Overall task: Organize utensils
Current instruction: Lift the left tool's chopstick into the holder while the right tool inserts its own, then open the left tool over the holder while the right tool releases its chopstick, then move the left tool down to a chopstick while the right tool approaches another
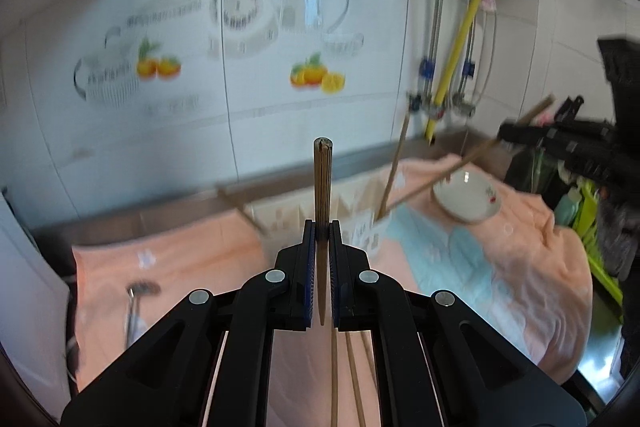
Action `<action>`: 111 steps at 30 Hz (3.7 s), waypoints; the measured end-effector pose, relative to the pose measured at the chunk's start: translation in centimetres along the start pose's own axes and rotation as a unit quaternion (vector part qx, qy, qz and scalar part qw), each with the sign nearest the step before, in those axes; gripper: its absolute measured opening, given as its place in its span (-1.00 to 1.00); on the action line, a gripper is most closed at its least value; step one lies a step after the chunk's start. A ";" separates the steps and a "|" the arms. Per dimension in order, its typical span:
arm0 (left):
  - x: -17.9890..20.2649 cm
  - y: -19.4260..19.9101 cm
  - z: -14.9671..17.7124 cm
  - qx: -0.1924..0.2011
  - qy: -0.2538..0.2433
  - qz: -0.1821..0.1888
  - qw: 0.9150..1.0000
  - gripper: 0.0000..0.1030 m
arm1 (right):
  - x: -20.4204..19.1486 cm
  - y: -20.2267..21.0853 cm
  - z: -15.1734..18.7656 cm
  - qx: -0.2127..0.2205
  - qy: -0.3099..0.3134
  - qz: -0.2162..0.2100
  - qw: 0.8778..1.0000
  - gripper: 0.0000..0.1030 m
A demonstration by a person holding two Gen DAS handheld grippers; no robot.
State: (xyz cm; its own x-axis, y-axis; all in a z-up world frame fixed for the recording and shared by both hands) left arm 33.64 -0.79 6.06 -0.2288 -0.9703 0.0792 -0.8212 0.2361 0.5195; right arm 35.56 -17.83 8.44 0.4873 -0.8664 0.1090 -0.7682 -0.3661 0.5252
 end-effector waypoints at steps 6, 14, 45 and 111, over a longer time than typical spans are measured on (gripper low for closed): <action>0.0 0.9 -6.1 0.052 -0.006 -0.016 0.999 -0.90 | 0.8 -2.1 -0.7 -0.017 -0.001 0.006 1.000 -0.88; -1.7 -1.4 -10.0 0.081 0.017 -0.041 0.996 -0.90 | 0.9 -5.0 0.3 -0.045 -0.003 -0.003 0.999 -0.88; -5.2 -10.9 -2.8 -0.040 0.079 -0.036 0.995 -0.88 | 1.1 -10.5 2.9 -0.092 -0.018 -0.010 0.996 -0.87; -4.2 0.6 21.2 -0.102 0.091 -0.043 0.990 0.21 | -8.5 -3.5 25.3 -0.119 -0.045 -0.038 0.991 -0.32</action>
State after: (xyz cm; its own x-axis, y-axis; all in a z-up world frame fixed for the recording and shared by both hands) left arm 23.02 4.55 -11.98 -0.0490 -0.9844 0.1689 -0.7071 0.1536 0.6902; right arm 23.57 -17.74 -15.70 0.4919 -0.8706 -0.0086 -0.6064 -0.3497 0.7141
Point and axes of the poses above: each gripper's, at about its wrist camera, not at the fingertips, and y roughly against the way its jaws point, x to its right, z to its underside, the point moved 8 cm from there along -y, roughly the way its jaws point, and after that the axes turned 3 degrees about y, right-handed, at the moved point
